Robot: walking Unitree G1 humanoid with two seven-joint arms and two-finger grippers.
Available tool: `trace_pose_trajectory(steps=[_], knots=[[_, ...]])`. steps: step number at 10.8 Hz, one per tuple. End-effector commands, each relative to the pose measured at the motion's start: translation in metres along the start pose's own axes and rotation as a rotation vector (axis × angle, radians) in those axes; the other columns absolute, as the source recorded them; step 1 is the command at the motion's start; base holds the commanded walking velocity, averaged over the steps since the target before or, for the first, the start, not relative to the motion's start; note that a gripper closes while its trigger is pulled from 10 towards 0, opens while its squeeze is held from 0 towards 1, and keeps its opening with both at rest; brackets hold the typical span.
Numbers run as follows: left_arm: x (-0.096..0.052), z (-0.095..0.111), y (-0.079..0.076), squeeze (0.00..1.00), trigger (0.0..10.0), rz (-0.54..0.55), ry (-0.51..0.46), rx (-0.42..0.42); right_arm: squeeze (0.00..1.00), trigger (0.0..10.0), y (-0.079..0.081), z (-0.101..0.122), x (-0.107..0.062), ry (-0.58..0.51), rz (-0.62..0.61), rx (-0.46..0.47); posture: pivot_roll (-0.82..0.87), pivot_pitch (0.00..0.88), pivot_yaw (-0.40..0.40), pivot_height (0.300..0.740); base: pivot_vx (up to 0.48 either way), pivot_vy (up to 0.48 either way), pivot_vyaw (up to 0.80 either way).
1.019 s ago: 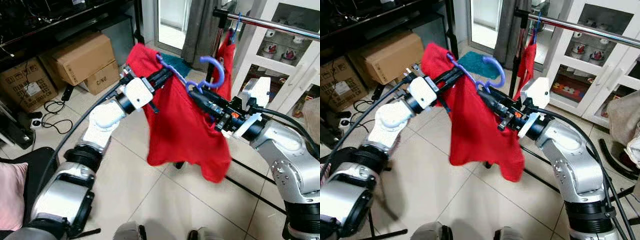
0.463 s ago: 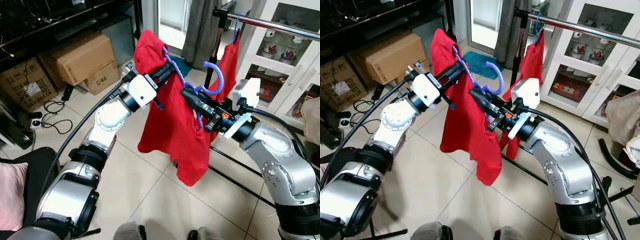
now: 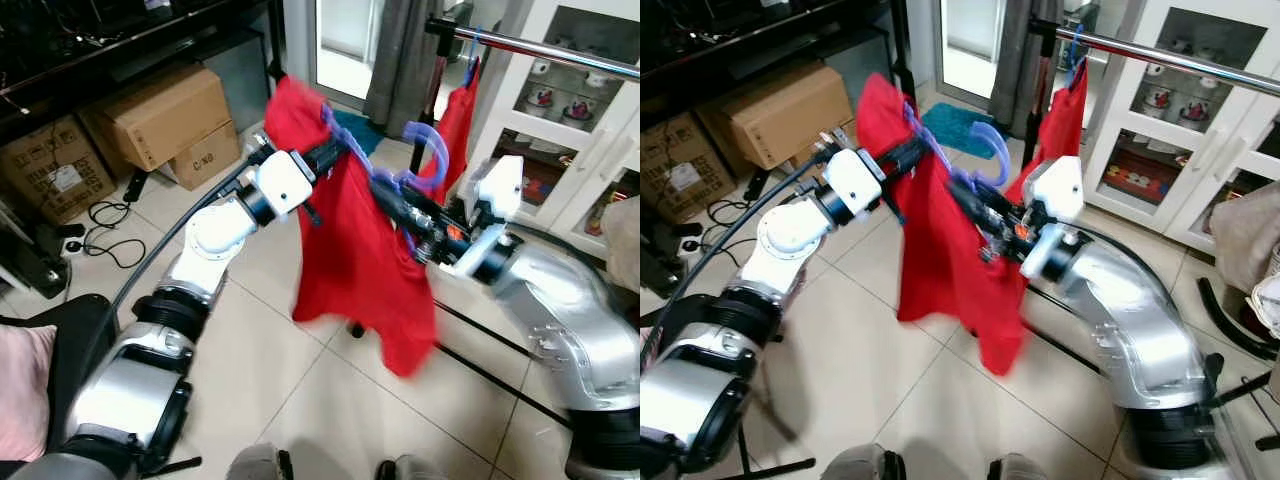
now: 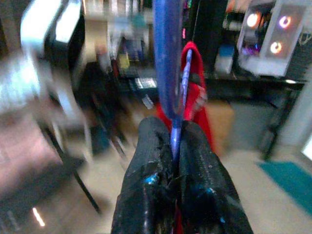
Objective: Hang hanger
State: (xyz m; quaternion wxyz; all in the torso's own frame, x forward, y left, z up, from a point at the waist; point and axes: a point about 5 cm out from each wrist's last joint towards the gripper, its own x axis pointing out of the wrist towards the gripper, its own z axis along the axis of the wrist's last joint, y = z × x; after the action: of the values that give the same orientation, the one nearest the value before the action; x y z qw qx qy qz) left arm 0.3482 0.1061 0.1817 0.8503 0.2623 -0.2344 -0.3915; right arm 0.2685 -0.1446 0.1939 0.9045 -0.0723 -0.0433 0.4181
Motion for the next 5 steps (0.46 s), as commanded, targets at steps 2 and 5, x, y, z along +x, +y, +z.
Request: trace_pose_trajectory(steps=[2,5], knots=[[-0.008,-0.011,-0.006,0.00,0.0,-0.145,0.081,-0.065,0.00,0.0,-0.010,-0.002,-0.004,0.049,-0.038,-0.072,-0.07,0.000,0.060,0.740,0.000,0.000,0.00],[-0.008,-0.020,-0.047,0.00,0.0,-0.408,0.153,-0.075,0.00,0.0,-0.014,0.008,0.011,0.003,-0.119,-0.032,-0.07,0.000,0.055,0.740,0.000,0.000,0.00]])
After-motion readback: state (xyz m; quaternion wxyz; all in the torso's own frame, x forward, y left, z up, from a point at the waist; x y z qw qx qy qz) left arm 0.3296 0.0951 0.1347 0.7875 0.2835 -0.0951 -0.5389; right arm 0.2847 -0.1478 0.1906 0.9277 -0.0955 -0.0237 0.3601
